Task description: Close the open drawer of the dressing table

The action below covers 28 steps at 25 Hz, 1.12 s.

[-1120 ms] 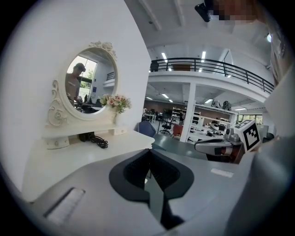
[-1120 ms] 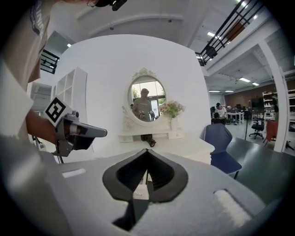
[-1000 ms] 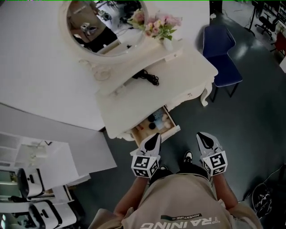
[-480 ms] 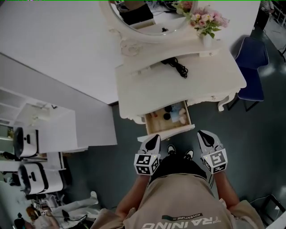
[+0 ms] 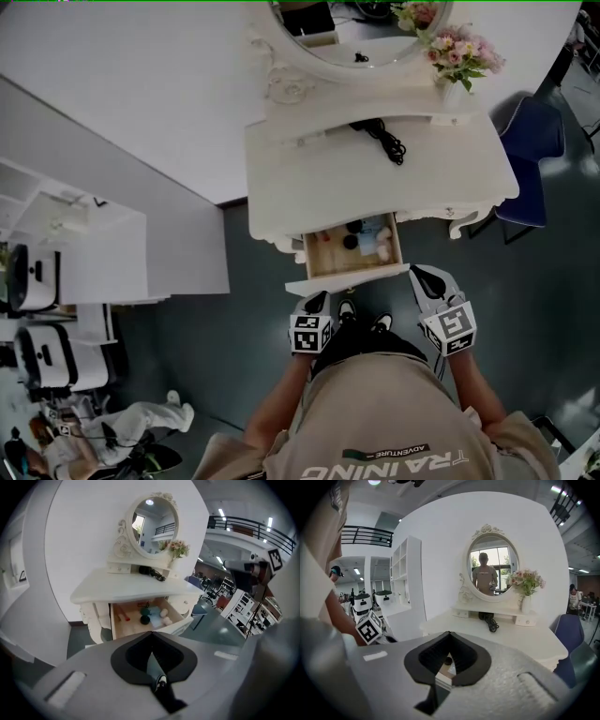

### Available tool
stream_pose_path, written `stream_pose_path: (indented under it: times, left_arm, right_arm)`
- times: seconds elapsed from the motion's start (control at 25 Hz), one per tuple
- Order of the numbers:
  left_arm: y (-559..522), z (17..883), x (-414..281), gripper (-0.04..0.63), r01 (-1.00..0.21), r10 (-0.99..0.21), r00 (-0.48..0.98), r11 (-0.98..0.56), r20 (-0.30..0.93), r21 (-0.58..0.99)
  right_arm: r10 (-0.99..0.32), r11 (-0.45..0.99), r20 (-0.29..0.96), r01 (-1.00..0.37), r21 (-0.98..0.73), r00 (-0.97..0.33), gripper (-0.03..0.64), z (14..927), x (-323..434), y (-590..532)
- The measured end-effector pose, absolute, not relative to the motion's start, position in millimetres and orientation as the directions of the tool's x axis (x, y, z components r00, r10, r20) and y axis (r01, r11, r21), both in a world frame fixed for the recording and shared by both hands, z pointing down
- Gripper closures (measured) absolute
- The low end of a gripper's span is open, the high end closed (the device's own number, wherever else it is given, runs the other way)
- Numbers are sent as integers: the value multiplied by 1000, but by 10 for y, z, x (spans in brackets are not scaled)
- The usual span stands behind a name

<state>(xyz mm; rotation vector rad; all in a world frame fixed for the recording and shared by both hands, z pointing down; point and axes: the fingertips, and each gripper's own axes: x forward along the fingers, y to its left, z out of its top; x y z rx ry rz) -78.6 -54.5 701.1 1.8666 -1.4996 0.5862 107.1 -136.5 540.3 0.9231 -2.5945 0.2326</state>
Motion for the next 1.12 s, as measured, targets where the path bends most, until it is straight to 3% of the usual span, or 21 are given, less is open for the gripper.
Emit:
stream_pose_path:
  times: [0.44,1.12]
  left_arm:
    - [-218,7980,-954,580,-958,-469,278,-77,838,275]
    - [-584,8100,-1084,578,-935,-416,353,-129,838,330]
  right_arm:
    - [-616,729,419,-684,-16,-667,614,5296,1067,-1509]
    - [-651,650,433,-753,-106,-623,614,5295,962,-1610]
